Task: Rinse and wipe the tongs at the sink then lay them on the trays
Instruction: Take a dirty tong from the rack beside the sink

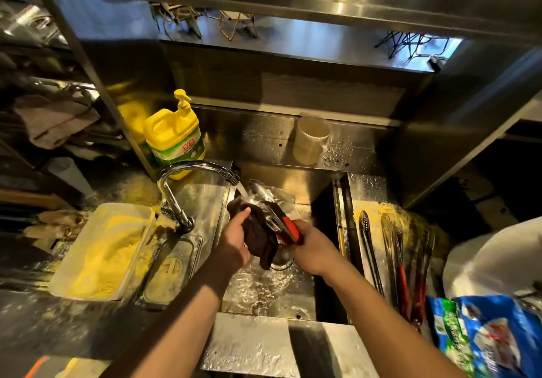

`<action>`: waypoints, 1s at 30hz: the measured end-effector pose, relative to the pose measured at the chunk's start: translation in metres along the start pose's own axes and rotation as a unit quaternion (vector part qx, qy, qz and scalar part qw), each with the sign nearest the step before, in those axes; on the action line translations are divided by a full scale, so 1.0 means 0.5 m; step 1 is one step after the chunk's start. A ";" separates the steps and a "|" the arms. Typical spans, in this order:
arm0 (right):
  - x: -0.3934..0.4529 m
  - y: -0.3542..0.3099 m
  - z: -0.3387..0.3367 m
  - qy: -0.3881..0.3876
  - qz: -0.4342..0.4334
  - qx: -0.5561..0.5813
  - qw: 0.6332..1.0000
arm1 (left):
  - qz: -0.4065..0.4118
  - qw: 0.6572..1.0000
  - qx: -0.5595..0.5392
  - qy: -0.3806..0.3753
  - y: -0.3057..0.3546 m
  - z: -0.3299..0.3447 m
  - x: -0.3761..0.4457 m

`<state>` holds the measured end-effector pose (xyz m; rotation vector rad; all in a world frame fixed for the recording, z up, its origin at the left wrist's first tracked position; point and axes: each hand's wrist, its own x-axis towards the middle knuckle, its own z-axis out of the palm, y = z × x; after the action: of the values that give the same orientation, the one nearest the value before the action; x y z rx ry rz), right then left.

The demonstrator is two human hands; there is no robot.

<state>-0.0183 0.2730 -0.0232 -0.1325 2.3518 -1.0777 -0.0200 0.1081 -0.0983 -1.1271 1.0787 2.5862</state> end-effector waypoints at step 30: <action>-0.008 -0.013 0.006 -0.022 0.045 -0.008 0.999 | -0.027 0.983 0.181 0.028 0.049 0.058 0.009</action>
<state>-0.0141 0.2679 -0.0184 -0.0544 2.3054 -1.0036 -0.0495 0.1084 -0.0739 -1.1235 1.4349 2.2038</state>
